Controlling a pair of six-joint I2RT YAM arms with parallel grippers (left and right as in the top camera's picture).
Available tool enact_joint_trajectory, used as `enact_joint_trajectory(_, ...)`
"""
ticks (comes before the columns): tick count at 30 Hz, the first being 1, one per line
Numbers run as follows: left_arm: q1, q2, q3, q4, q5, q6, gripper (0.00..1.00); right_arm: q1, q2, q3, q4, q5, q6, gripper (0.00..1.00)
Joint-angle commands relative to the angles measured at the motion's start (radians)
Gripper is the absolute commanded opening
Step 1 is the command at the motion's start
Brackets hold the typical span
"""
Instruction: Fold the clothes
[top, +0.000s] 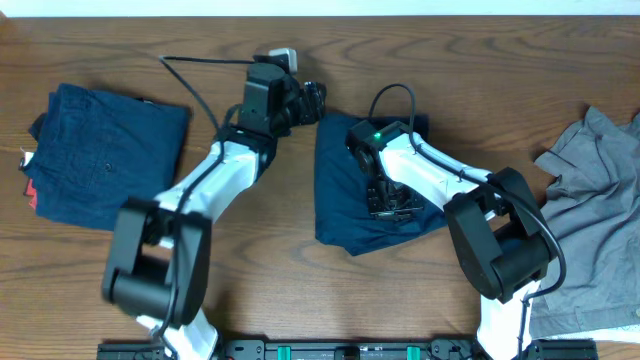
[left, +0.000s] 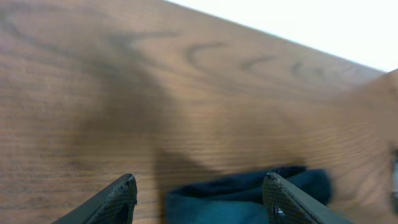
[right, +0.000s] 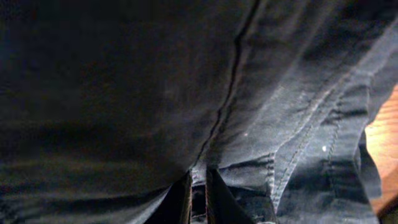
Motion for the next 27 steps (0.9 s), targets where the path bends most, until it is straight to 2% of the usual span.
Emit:
enact_joint_trajectory(1, -0.001, 0.08, 0.015, 0.018, -0.005, 0.032, 0.67, 0.016, 0.034, -0.02, 0.002, 0.072, 0.044, 0.09)
enact_joint_trajectory(6, -0.009, 0.159, 0.016, 0.085, -0.002, 0.035, 0.66, 0.037, 0.034, -0.02, 0.0, 0.054, 0.051, 0.09)
enact_joint_trajectory(13, -0.014, 0.171, 0.016, 0.184, -0.002, 0.035, 0.66, 0.041, 0.034, -0.02, 0.0, 0.048, 0.051, 0.1)
enact_joint_trajectory(16, -0.027, 0.178, 0.016, 0.18, -0.002, 0.036, 0.65, 0.041, 0.034, -0.02, 0.0, 0.029, 0.051, 0.09)
enact_joint_trajectory(21, -0.074, 0.225, 0.016, 0.113, -0.005, 0.081, 0.54, 0.037, 0.034, -0.02, 0.003, 0.034, 0.051, 0.09)
enact_joint_trajectory(25, -0.087, 0.232, 0.016, -0.045, -0.007, 0.159, 0.43, 0.008, 0.034, -0.02, 0.015, 0.08, 0.051, 0.09)
enact_joint_trajectory(27, -0.081, 0.231, 0.016, -0.131, -0.018, 0.161, 0.38, -0.018, 0.034, -0.02, 0.031, 0.101, 0.051, 0.09)
